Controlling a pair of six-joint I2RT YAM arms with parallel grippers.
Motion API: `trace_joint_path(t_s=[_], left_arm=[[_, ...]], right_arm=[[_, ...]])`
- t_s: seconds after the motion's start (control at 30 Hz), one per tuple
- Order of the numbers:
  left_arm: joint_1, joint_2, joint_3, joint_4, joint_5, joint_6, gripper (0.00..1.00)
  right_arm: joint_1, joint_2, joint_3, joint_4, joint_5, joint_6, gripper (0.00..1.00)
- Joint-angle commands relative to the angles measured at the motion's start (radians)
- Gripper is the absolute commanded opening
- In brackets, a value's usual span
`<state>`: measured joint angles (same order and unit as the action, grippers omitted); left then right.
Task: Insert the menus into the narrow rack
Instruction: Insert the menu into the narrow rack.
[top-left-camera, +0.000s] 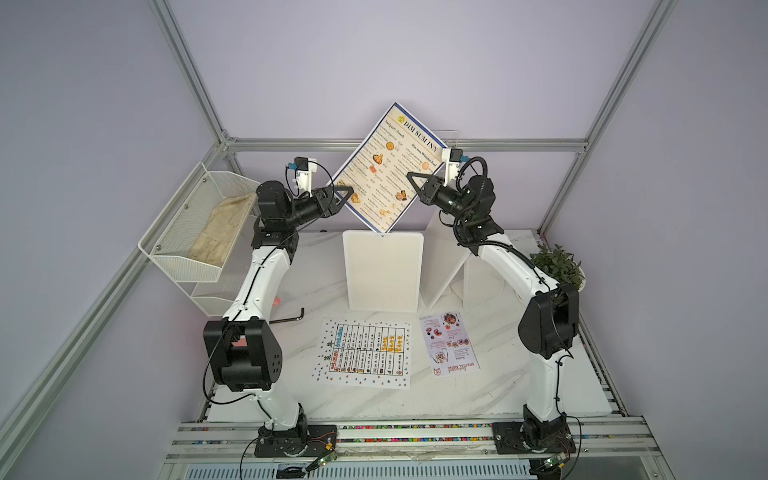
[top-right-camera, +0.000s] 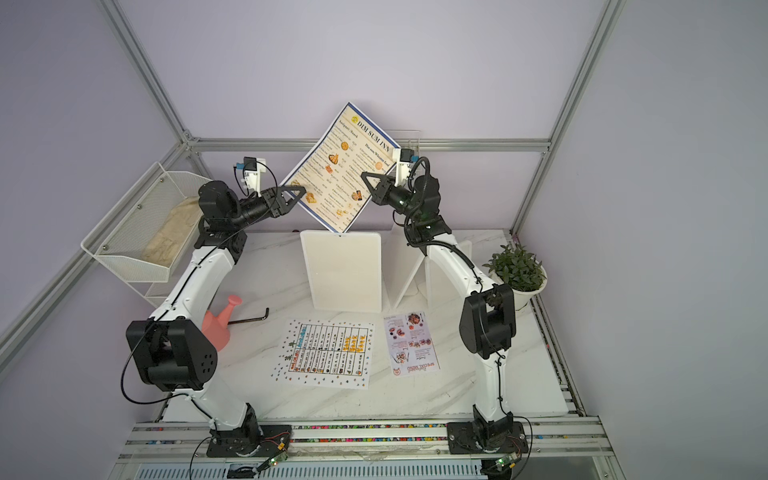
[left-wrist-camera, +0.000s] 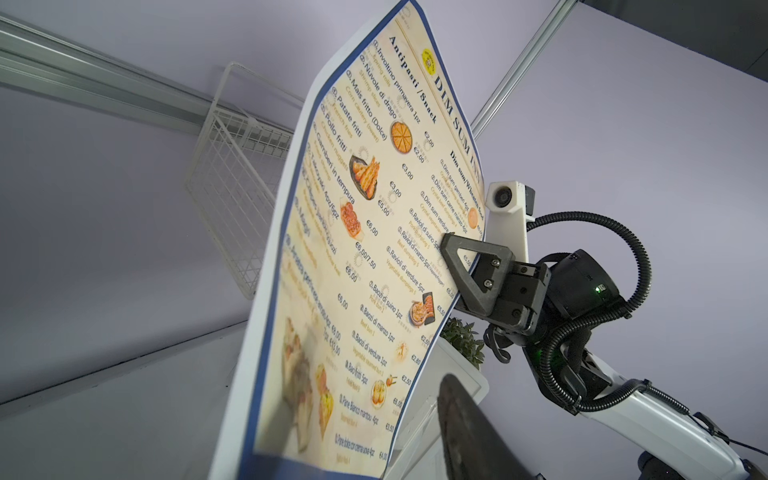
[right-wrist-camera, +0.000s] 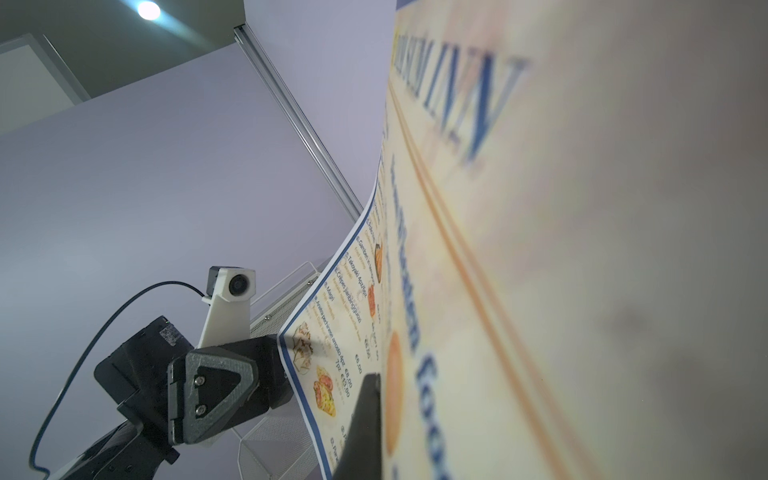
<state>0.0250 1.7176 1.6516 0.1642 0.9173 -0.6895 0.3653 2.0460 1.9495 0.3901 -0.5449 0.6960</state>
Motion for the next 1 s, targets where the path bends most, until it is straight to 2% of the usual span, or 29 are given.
trace_joint_path(t_s=[0.0,0.97], left_arm=[[-0.005,-0.007,0.021,0.038,0.017,-0.002,0.52],[-0.010,-0.025,-0.024,0.038,0.030,0.007,0.52]], right_arm=[[-0.002,-0.022,-0.019,0.046,-0.015,0.020,0.00],[-0.004,-0.102,-0.112,0.088,-0.063,-0.016,0.00]])
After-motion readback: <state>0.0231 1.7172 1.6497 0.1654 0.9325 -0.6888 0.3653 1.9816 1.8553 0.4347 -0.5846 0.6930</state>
